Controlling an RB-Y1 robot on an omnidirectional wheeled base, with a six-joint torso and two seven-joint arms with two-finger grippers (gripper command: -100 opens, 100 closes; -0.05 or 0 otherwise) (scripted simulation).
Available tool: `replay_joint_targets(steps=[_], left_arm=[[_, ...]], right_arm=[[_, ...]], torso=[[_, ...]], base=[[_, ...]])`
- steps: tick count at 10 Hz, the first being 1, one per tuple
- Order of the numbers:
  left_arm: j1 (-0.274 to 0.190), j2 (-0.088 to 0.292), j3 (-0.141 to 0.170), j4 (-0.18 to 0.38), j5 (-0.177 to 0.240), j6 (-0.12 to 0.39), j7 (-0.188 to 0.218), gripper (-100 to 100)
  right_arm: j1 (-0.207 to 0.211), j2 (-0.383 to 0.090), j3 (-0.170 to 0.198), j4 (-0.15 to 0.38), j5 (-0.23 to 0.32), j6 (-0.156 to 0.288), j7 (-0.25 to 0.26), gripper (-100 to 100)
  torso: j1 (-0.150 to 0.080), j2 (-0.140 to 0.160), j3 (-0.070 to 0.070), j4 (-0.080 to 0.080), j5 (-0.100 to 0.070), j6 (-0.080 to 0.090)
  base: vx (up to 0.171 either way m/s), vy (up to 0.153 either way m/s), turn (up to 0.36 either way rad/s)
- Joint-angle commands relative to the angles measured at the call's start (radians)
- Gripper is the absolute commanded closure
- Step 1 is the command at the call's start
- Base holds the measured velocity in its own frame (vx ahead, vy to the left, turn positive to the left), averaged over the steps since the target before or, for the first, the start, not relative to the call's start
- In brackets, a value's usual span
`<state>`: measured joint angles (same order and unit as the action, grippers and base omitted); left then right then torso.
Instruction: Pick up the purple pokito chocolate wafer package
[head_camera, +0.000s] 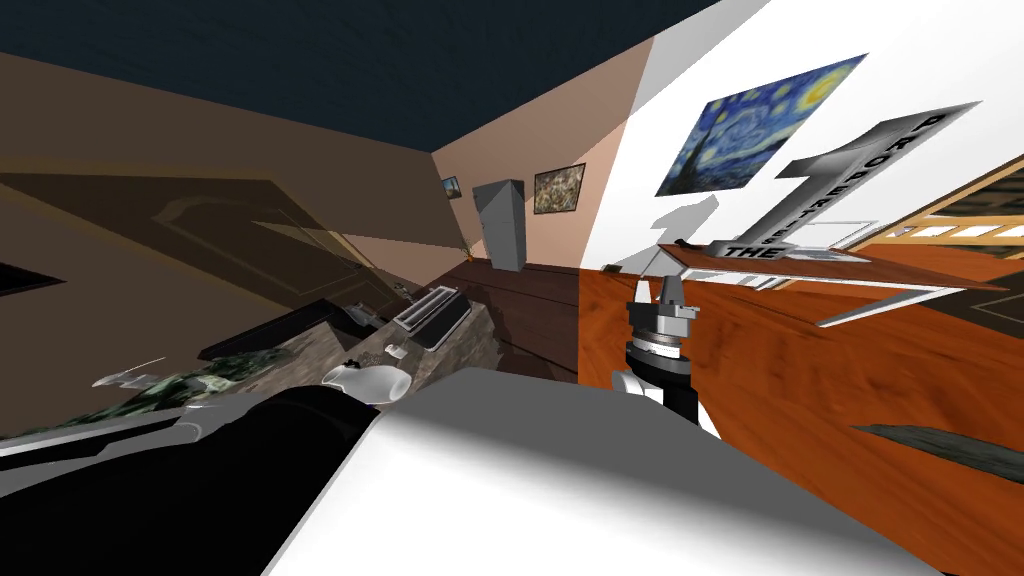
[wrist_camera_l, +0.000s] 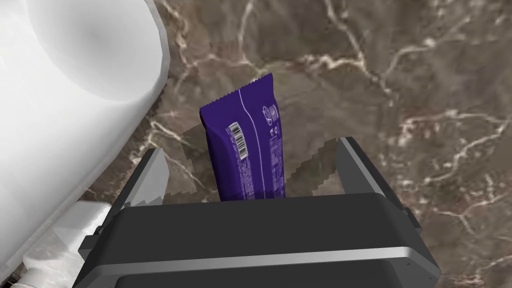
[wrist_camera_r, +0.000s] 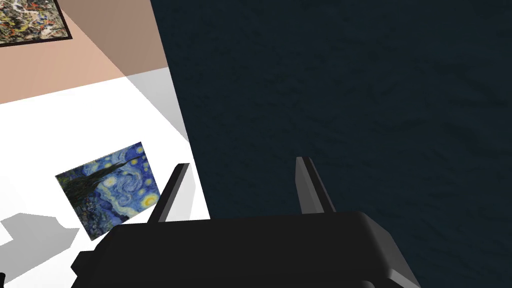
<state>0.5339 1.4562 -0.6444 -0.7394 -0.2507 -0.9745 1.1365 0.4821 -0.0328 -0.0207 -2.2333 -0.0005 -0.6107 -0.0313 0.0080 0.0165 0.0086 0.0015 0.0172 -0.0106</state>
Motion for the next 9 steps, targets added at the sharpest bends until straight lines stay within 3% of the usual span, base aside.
replay_joint_targets(steps=[1,2,3,6,8,9], left_arm=[[-0.005,0.008,-0.05,-0.011,0.043,0.01,0.005,-100],[-0.005,0.008,-0.081,-0.011,0.043,0.01,0.005,-100],[-0.066,0.024,-0.115,0.01,0.082,0.022,0.009,-100],[-0.067,0.024,-0.211,0.01,0.14,0.022,0.009,-100],[-0.129,0.04,-0.27,0.031,0.213,0.035,0.014,-100],[-0.129,0.04,-0.302,0.031,0.237,0.035,0.014,-100]], right_arm=[[0.0,0.0,0.0,0.0,0.0,0.0,0.0,0],[0.0,0.0,0.0,0.0,0.0,0.0,0.0,0],[0.0,0.0,0.0,0.0,0.0,0.0,0.0,0],[0.0,0.0,0.0,0.0,0.0,0.0,0.0,0],[0.0,0.0,0.0,0.0,0.0,0.0,0.0,0],[0.0,0.0,0.0,0.0,0.0,0.0,0.0,0]], torso=[[0.0,0.0,0.0,0.0,0.0,0.0],[0.001,-0.002,-0.001,0.0,0.0,-0.001],[0.002,-0.004,-0.002,-0.001,0.001,-0.001],[0.003,-0.002,-0.001,0.0,0.002,-0.001],[0.002,-0.001,-0.001,0.0,0.001,0.002],[0.003,0.0,0.0,0.0,0.002,0.0]], base=[[-0.071,0.001,-0.001],[-0.016,0.003,0.025],[-0.096,-0.019,-0.266],[-0.069,-0.01,-0.054],[-0.123,-0.023,-0.235],[-0.058,-0.002,0.001]])
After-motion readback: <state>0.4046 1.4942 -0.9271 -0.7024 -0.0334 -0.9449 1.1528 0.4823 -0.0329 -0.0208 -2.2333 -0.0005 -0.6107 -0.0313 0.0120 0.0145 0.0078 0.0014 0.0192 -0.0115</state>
